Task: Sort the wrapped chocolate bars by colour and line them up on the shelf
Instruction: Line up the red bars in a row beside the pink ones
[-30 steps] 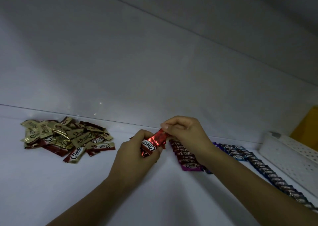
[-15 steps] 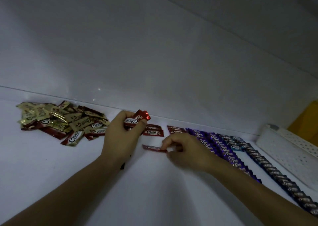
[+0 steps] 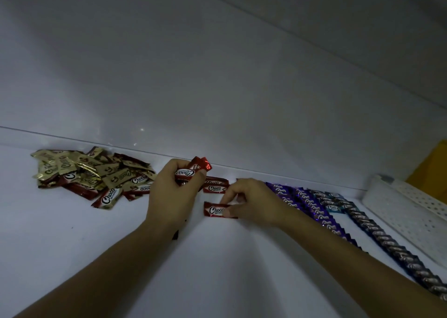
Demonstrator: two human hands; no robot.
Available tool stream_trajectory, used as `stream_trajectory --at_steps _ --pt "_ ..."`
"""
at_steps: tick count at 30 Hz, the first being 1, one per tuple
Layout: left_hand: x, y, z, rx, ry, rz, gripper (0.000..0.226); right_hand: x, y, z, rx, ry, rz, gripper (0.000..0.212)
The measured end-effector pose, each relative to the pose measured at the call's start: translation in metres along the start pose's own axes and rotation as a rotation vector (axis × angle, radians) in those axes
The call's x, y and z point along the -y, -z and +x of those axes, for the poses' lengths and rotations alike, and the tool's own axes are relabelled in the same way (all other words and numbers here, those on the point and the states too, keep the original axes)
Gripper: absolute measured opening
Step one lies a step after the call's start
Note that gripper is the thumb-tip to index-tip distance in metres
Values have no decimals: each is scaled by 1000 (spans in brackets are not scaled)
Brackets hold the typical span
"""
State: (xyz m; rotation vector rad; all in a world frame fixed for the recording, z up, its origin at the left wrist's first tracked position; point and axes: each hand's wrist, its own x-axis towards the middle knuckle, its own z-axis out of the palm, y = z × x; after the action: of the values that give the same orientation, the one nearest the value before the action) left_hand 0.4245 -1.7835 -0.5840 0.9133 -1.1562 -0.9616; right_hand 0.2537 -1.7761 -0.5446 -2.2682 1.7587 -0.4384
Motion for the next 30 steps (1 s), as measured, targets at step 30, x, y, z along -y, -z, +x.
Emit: stream_trajectory --at_steps 30 --pt "2 0 1 -47 -6 16 10 -17 -12 24 -169 -60 -180 25"
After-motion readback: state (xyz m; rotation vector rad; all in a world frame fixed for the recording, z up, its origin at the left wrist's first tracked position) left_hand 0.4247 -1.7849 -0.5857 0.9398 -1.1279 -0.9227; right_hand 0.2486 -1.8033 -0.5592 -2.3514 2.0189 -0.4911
